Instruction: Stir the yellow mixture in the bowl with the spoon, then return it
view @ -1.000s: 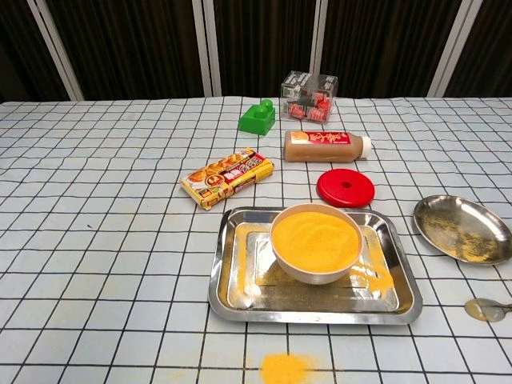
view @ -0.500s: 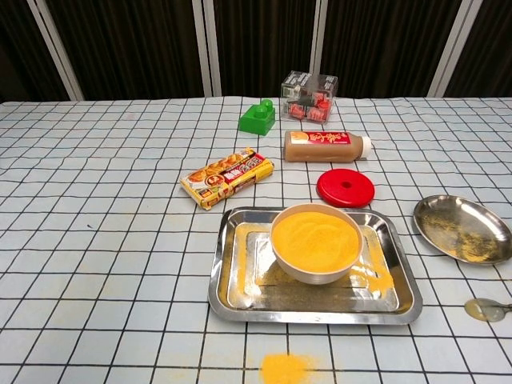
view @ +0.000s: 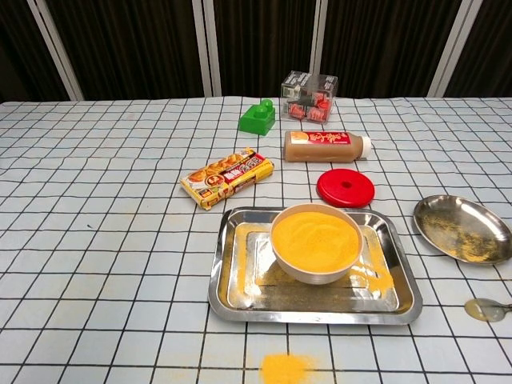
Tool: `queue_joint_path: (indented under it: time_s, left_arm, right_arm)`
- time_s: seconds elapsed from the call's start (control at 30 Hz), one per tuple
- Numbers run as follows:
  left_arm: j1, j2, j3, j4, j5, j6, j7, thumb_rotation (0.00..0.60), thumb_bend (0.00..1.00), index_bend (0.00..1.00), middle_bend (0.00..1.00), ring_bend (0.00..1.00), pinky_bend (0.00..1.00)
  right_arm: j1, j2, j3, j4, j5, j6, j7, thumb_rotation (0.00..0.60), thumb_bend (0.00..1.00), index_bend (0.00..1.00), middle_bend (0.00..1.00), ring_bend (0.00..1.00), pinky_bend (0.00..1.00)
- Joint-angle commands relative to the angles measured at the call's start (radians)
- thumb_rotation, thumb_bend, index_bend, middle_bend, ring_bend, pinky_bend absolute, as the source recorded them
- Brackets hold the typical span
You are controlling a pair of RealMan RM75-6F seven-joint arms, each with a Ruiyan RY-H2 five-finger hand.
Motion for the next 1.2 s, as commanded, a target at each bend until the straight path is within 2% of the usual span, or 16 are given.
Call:
queue_joint_path:
  time_s: [0.03, 1.2]
  left_arm:
    - [0.000, 0.000, 0.000, -0.001, 0.000, -0.001, 0.000, 0.600, 0.00, 0.00, 0.00, 0.00, 0.00]
    - [-0.001, 0.000, -0.001, -0.006, -0.010, -0.008, 0.003, 0.600, 0.00, 0.00, 0.00, 0.00, 0.00]
  right_arm:
    - [0.001, -0.006, -0.003, 0.008, 0.001, -0.003, -0.008, 0.600, 0.39, 0.51, 0.25, 0.00, 0.00]
    - [0.013, -0.023, 0.000, 0.020, 0.014, -0.013, 0.016, 0.600, 0.39, 0.51, 0.25, 0.00, 0.00]
